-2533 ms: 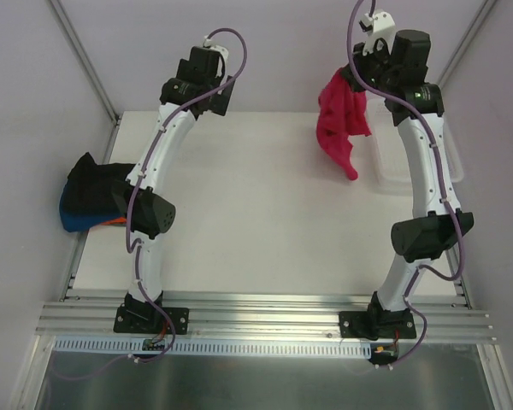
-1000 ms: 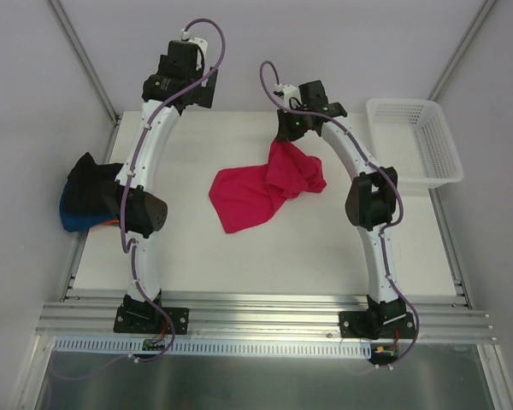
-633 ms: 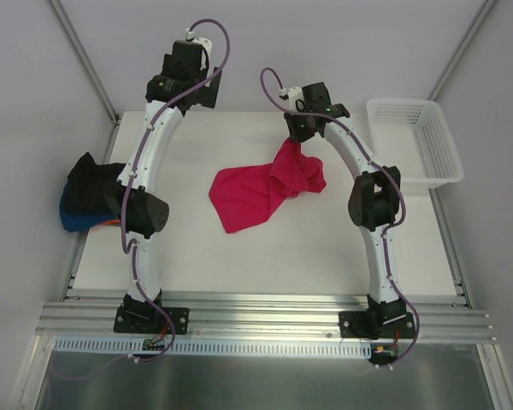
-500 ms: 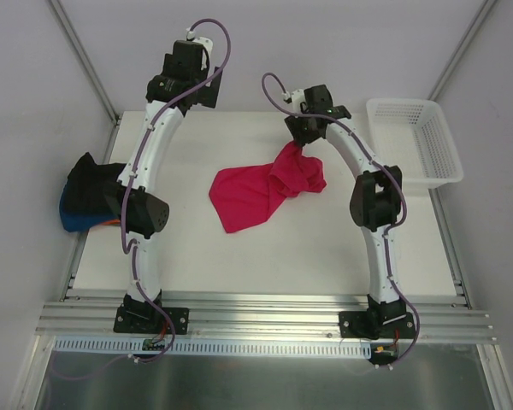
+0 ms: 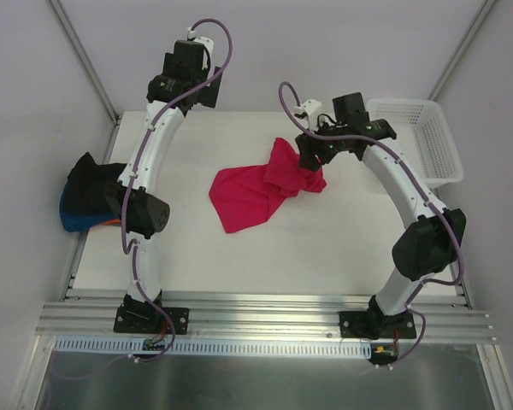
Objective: Fold and stack the t-shirts
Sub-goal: Move the tshirt to the center of the board
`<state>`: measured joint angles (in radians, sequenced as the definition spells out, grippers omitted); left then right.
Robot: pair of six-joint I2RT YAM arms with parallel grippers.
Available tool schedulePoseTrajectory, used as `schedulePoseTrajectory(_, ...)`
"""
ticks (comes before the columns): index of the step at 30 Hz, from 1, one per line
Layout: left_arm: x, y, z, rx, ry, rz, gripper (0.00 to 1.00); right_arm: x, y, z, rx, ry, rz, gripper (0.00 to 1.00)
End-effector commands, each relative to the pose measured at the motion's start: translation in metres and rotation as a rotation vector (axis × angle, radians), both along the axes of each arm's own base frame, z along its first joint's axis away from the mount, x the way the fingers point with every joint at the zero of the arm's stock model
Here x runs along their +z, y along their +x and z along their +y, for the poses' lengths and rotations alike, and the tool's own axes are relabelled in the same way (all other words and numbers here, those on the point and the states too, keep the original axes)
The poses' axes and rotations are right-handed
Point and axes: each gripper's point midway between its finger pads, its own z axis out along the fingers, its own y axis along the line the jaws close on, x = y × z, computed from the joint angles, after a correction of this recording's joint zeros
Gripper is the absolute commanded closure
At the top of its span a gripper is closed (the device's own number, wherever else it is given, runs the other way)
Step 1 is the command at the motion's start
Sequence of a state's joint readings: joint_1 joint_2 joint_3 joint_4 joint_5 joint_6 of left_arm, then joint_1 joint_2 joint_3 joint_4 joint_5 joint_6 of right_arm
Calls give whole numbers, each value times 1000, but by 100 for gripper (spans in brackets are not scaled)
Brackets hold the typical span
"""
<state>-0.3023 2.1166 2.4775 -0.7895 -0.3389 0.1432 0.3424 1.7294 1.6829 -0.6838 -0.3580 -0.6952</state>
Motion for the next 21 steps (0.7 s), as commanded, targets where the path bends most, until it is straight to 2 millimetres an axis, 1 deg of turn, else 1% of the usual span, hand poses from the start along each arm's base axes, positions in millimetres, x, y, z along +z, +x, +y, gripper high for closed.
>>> schedulePoseTrajectory(1,36,-3,2,15,-6,-94,1,6,-54,38,225,132,186,39)
schedulePoseTrajectory(2,37,-3,2,15,-6,-95,1,-16,-63,41,229,120,309,39)
schedulePoseTrajectory(4,38,-2,1,15,-8,-100,1,-32,-69,49,248,124,427,40)
schedulePoseTrajectory(5,40,-3,1,15,-7,-104,1,-38,-71,48,241,107,484,43)
schedulePoseTrajectory(6,40,-3,1,13,-5,-104,1,-64,-68,48,233,81,551,44)
schedulePoseTrajectory(7,42,-4,3,15,-3,-105,1,-77,-67,43,231,47,566,45)
schedulePoseTrajectory(8,42,-5,3,16,-1,-105,1,-90,-70,40,243,26,591,48)
schedulePoseTrajectory(9,42,-6,4,18,3,-103,1,-104,-71,38,250,8,614,49)
schedulePoseTrajectory(10,41,-7,5,19,5,-99,1,-112,-70,36,263,-13,613,49)
schedulePoseTrajectory(12,41,-8,7,23,14,-98,1,-125,-72,36,276,-16,653,49)
schedulePoseTrajectory(16,44,-10,9,29,19,-104,1,-130,-74,39,283,-13,686,50)
schedulePoseTrajectory(19,43,-9,9,32,23,-102,1,-134,-70,36,275,-31,667,49)
schedulePoseTrajectory(21,42,-9,8,27,24,-100,1,-138,-62,36,267,-44,637,49)
